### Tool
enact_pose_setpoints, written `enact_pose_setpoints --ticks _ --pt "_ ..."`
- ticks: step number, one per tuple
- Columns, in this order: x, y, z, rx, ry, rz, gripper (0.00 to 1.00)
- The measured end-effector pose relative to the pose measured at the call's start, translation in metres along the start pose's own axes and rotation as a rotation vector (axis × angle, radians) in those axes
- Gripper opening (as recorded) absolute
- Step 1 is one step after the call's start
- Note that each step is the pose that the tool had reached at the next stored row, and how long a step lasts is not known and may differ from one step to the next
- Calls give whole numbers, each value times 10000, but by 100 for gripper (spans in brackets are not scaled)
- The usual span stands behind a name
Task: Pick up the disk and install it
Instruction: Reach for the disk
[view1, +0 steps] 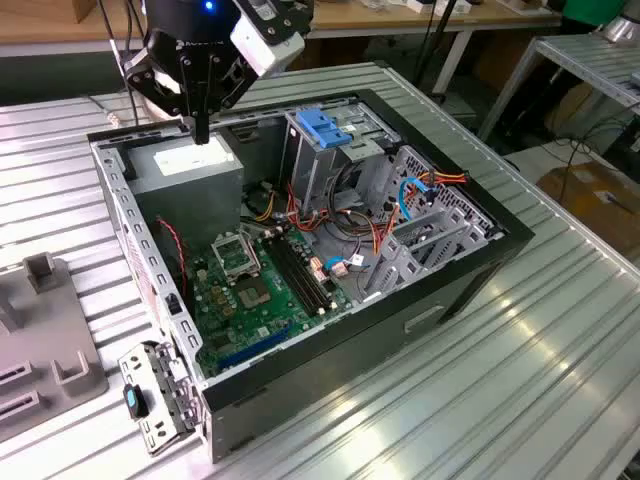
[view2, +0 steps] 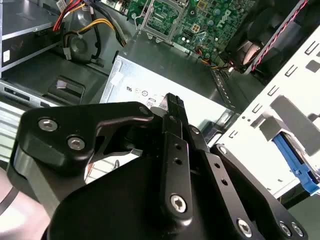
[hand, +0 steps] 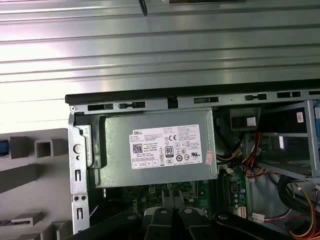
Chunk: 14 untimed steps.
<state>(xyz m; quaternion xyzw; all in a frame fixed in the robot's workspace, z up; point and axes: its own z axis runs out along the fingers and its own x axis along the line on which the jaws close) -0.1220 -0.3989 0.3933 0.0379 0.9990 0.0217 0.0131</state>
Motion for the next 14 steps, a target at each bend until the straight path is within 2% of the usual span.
enact_pose_setpoints --ticks 14 --pt "22 -2 -1 0 0 0 11"
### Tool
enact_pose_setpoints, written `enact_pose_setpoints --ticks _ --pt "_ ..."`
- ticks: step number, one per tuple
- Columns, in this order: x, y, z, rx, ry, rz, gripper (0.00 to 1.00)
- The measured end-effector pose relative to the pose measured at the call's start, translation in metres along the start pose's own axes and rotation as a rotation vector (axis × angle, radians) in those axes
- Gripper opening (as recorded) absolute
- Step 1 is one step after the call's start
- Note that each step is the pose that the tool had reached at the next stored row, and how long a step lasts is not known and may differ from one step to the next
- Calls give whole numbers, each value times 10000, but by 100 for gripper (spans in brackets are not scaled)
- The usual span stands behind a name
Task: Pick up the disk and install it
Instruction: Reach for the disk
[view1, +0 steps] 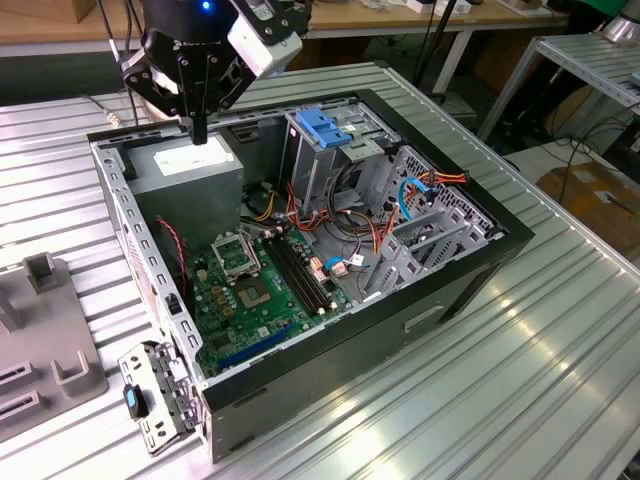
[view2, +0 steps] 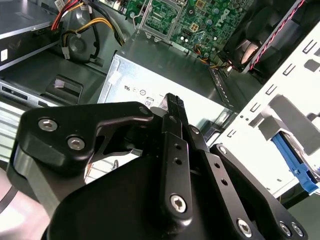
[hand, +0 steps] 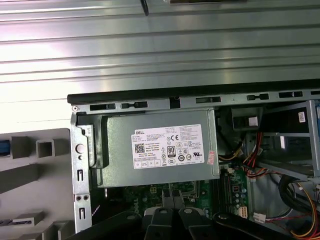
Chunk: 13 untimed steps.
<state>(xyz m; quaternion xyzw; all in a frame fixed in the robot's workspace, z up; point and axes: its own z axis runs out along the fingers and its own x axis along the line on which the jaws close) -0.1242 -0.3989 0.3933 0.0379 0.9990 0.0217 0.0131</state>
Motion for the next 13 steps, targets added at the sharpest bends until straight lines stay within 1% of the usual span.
enact_pose_setpoints --ticks 4,7,8,10,13 --pt "1 0 0 0 0 0 11" --pt "16 -2 0 -1 0 0 11" --pt "28 -2 0 0 0 0 11" --pt "86 -7 -1 0 0 0 11" --pt "116 -8 -1 0 0 1 11"
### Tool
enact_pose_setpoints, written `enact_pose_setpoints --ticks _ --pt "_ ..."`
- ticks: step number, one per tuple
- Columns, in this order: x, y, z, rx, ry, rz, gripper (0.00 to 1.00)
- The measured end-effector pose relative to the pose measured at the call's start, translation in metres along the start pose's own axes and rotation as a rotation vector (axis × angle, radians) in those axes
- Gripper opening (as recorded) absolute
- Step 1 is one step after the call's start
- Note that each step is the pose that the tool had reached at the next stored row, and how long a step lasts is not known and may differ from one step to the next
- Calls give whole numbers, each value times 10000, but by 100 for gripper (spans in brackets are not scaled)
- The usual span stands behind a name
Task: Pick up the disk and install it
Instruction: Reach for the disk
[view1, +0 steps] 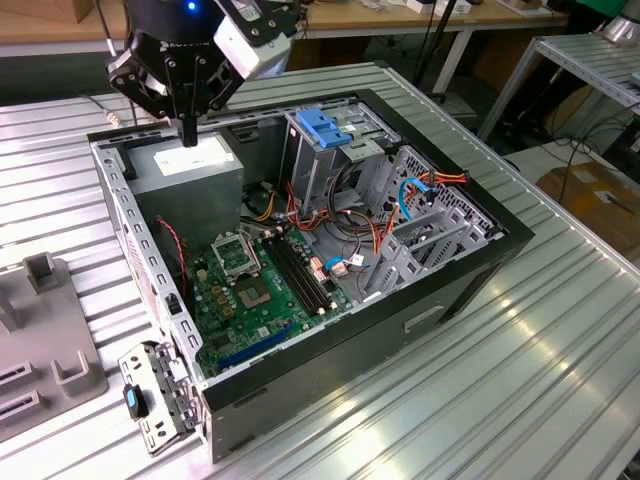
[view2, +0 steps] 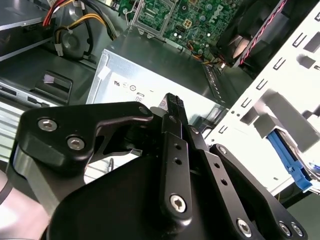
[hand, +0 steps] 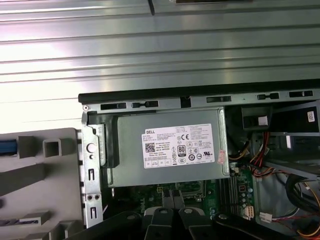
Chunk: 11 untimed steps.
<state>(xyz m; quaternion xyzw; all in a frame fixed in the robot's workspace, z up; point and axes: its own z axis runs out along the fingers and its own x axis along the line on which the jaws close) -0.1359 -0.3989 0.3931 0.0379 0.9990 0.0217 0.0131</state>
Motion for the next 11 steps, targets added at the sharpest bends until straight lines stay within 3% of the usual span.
enact_pose_setpoints --ticks 11 --pt "43 -4 -1 1 0 1 11"
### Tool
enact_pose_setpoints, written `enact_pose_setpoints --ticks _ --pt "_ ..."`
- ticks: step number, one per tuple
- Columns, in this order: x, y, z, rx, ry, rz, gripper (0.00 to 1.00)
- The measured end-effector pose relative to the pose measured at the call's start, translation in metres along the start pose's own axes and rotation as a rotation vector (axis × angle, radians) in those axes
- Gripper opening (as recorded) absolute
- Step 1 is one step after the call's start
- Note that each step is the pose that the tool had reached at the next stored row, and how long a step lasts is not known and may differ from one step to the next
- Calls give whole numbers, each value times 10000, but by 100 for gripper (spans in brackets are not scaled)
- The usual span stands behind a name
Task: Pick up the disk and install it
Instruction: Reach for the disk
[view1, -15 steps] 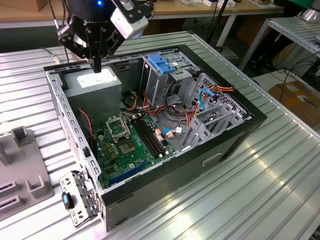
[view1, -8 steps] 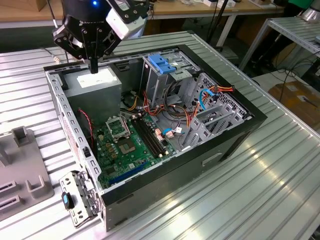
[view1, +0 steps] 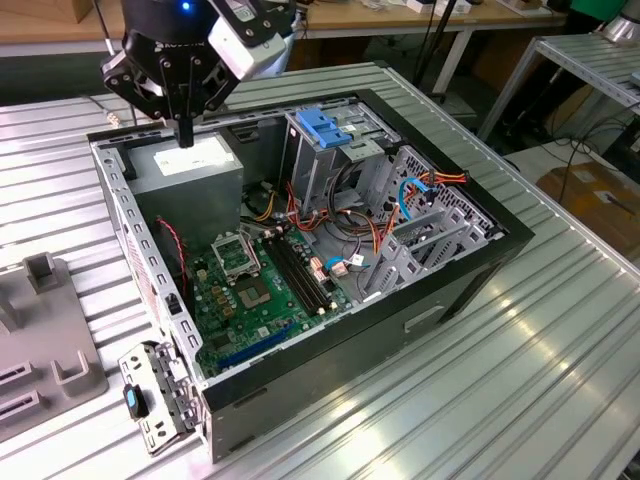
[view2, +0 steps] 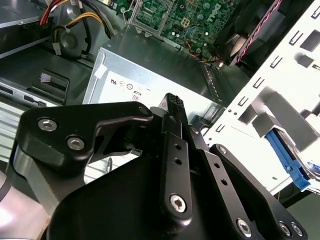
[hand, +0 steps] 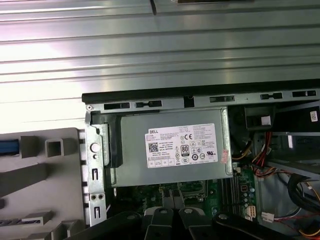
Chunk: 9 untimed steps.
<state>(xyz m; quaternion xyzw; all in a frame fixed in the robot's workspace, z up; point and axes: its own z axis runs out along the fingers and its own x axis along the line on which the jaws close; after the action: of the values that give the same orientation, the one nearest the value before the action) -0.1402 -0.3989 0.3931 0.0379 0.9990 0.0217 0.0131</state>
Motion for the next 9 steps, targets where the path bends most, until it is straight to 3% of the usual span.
enact_pose_setpoints --ticks 9 --pt "151 -12 1 -1 0 0 11"
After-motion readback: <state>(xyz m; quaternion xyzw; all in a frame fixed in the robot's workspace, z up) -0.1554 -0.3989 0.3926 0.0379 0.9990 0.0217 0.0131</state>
